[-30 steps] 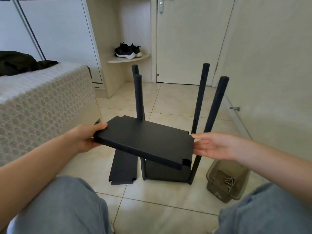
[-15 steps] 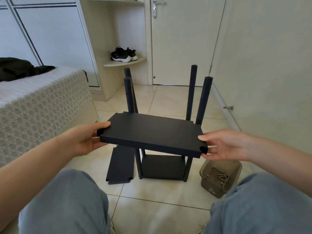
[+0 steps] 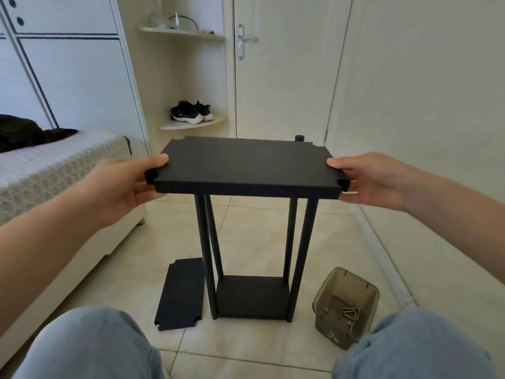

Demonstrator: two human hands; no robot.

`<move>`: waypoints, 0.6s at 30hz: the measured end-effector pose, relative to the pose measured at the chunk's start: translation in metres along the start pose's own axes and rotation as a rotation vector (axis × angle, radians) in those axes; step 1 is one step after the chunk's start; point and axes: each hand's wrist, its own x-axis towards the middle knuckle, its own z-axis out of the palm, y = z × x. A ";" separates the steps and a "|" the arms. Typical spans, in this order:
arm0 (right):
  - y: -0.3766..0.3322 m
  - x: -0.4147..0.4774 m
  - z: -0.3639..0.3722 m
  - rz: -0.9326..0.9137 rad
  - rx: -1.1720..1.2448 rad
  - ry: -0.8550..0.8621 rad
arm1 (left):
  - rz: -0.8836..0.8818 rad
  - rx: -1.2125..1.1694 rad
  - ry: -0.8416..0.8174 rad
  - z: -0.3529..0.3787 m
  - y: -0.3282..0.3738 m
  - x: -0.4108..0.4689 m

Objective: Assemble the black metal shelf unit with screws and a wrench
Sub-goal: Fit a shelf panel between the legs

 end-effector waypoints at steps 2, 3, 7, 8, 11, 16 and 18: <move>-0.015 0.011 0.002 -0.034 -0.008 0.041 | 0.004 -0.013 0.002 0.006 0.008 0.014; -0.021 0.017 0.003 -0.051 -0.013 0.063 | 0.008 -0.021 0.003 0.008 0.011 0.021; -0.045 0.044 0.003 -0.097 -0.038 0.135 | 0.028 -0.097 -0.058 0.015 0.024 0.049; -0.049 0.051 0.003 -0.100 -0.038 0.150 | 0.037 -0.106 -0.074 0.016 0.025 0.057; -0.055 0.075 0.003 -0.098 -0.044 0.182 | 0.067 -0.087 -0.102 0.023 0.024 0.077; -0.047 0.109 0.004 -0.074 -0.059 0.191 | 0.057 -0.120 -0.140 0.035 0.014 0.108; -0.042 0.120 0.003 -0.065 -0.057 0.191 | 0.043 -0.134 -0.146 0.039 0.008 0.119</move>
